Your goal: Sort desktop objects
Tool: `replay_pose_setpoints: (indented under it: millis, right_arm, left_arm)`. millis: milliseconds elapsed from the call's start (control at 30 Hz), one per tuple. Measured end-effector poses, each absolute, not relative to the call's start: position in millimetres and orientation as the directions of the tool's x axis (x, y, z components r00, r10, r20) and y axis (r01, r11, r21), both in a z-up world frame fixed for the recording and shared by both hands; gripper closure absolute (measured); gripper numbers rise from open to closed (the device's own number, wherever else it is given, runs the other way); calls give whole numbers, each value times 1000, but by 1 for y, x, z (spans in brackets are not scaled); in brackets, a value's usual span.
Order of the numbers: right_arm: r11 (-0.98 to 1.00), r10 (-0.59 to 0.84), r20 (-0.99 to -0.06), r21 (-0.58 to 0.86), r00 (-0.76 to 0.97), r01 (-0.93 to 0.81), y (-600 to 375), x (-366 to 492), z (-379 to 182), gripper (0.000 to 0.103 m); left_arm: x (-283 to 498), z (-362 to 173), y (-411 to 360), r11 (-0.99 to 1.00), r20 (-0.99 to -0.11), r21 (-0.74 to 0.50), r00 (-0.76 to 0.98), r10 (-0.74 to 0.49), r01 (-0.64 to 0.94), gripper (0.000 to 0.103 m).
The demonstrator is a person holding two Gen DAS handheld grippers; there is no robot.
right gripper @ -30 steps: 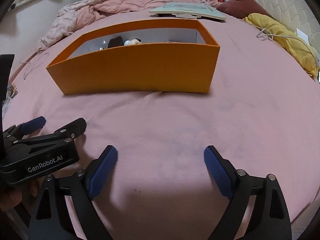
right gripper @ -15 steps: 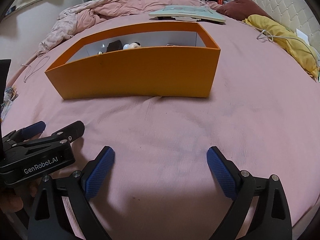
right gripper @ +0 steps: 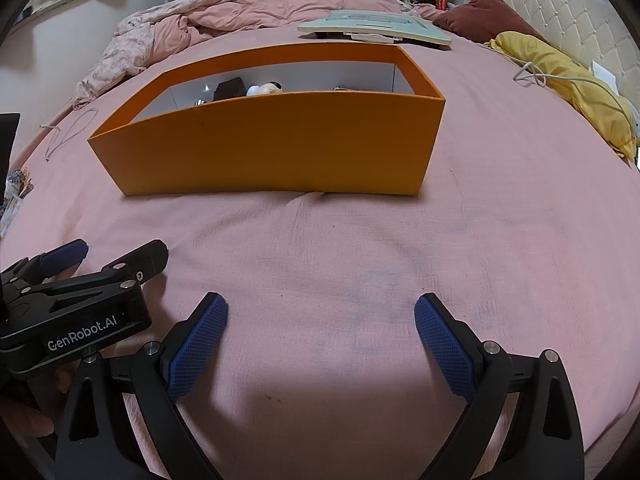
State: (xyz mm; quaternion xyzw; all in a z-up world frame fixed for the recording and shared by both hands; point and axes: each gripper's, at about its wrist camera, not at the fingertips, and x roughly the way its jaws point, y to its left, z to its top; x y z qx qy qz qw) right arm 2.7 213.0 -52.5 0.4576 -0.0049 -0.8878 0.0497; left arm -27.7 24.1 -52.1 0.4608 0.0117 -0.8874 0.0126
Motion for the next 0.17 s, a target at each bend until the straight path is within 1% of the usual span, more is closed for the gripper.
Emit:
replay_pose_setpoints:
  millis: [167]
  right_arm:
    - [-995,-89,-812,48,-577,85,212,2,-53,7]
  left_arm:
    - [-28,-52,24,-999,-816,-5,-578,-15,33,0]
